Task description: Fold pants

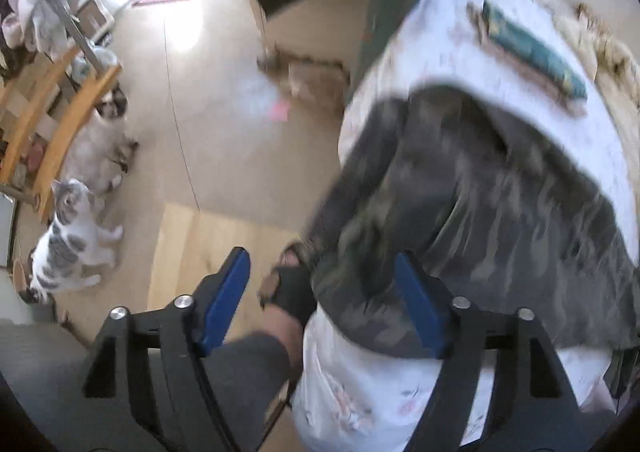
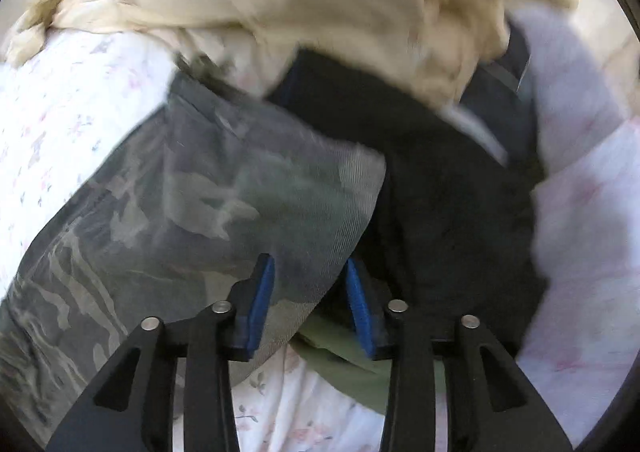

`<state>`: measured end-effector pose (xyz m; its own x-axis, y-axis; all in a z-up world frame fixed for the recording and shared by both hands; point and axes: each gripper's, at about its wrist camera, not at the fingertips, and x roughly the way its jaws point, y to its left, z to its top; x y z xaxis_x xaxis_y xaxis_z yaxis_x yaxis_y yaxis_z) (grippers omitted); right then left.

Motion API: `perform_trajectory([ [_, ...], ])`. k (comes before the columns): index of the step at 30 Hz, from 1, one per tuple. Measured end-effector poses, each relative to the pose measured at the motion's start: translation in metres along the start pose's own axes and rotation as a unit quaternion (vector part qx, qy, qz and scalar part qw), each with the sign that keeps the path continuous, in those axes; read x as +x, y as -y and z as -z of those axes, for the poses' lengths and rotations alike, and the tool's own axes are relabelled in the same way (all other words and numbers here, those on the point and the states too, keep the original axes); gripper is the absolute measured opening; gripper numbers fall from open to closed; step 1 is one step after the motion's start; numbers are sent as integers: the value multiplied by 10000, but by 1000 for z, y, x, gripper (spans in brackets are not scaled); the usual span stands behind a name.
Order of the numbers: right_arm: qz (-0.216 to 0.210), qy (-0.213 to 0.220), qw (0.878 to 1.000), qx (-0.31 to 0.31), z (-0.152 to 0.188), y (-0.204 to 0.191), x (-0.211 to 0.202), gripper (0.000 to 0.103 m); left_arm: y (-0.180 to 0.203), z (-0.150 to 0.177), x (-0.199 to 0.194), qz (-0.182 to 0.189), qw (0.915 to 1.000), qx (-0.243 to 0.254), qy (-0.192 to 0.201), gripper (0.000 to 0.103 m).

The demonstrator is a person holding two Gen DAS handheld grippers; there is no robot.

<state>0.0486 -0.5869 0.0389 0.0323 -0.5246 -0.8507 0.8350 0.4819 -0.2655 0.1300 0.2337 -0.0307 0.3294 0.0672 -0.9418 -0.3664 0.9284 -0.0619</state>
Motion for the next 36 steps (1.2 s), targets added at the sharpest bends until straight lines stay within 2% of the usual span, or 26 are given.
perform_trajectory([
  [1, 78, 240, 9997, -41, 0, -4, -14, 51, -3, -6, -7, 20, 9999, -41, 91, 72],
  [3, 106, 716, 9973, -101, 2, -12, -43, 53, -5, -25, -17, 106, 9995, -50, 278, 73],
  [4, -157, 987, 9949, -159, 4, -21, -61, 54, -1, -38, -17, 183, 9994, 19, 294, 73],
  [6, -1174, 1165, 9855, -379, 12, -43, -86, 55, 3, -53, -13, 277, 9993, 54, 240, 73],
  [8, -2460, 919, 9606, -908, 29, -90, -106, 56, 14, -76, 3, 384, 9990, 171, 144, 73],
  [9, -2783, 791, 9502, -1154, 38, -110, -112, 56, 21, -82, 13, 401, 9989, 238, 100, 73],
  [11, -3394, 533, 9203, -1873, 67, -168, -126, 56, 37, -98, 36, 318, 9988, 355, -115, 73],
  [12, -3565, 469, 9051, -2271, 86, -201, -134, 56, 43, -104, 48, 321, 9986, 332, -259, 73],
  [14, -3779, 348, 8794, -2875, 117, -256, -144, 56, 51, -114, 65, 425, 9979, 308, -376, 73],
  [18, -4178, -68, 8249, -3807, 173, -361, -152, 57, 56, -125, 86, 344, 9978, 267, -499, 73],
  [21, -4263, -120, 7899, -4407, 208, -426, -158, 64, 49, -129, 89, 358, 9981, 13, -496, 73],
  [23, -4251, -91, 7623, -4879, 230, -474, -159, 64, 46, -131, 89, 277, 9984, -25, -498, 73],
  [24, -4235, -72, 7540, -5021, 242, -485, -161, 64, 44, -132, 88, 253, 9985, -61, -491, 73],
  [27, -4235, -68, 7166, -5541, 274, -536, -166, 64, 35, -137, 85, 194, 9989, -161, -397, 73],
  [29, -4277, -112, 6958, -5770, 289, -563, -169, 65, 28, -141, 84, 148, 9990, -205, -362, 73],
  [31, -4213, -228, 6835, -5957, 306, -584, -163, 65, 20, -144, 83, 132, 9988, -333, -343, 73],
  [33, -4030, -246, 6791, -6130, 316, -601, -154, 65, 9, -148, 82, 191, 9980, -518, -317, 73],
  [34, -4020, -317, 6714, -6218, 323, -608, -149, 63, 5, -149, 82, 209, 9977, -571, -311, 73],
  [35, -4026, -408, 6657, -6270, 327, -608, -146, 58, 0, -150, 82, 258, 9971, -640, -314, 73],
  [36, -4060, -437, 6587, -6319, 333, -609, -145, 17, -2, -151, 82, 292, 9967, -684, -323, 73],
])
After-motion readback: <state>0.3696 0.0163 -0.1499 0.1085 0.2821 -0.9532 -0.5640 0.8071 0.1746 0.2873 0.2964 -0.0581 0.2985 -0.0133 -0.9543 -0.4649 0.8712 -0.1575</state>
